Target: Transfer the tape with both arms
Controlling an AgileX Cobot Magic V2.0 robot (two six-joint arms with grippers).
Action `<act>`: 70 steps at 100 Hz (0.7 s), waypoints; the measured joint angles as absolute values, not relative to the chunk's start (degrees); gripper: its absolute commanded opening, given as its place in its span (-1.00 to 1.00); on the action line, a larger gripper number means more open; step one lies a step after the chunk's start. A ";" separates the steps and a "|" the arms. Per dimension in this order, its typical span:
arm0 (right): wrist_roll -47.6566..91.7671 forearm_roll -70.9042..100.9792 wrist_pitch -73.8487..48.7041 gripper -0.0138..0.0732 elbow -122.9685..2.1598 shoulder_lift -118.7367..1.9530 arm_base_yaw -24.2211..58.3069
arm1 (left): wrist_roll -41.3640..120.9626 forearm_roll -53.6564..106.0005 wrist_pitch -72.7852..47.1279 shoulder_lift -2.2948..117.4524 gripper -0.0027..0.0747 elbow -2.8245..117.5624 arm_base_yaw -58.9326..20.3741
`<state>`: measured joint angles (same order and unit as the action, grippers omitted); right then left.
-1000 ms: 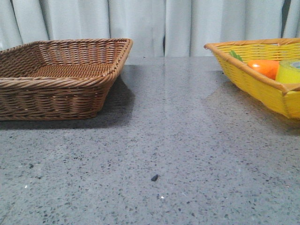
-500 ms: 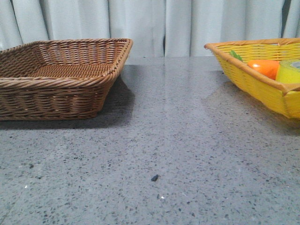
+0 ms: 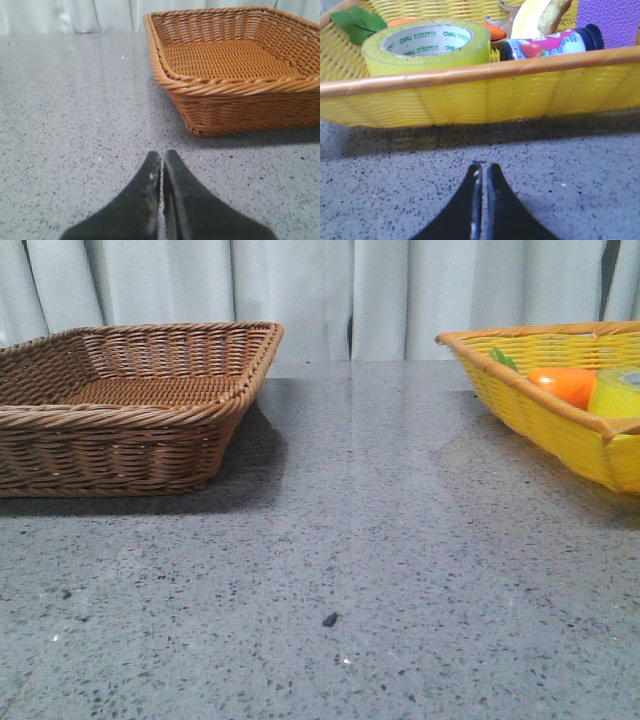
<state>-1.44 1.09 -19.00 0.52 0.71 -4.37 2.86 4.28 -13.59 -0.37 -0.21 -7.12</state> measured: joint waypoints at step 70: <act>-1.44 -1.90 -3.47 -0.85 0.52 0.71 -4.37 | 2.86 4.38 3.33 -0.37 -0.99 -0.21 -7.12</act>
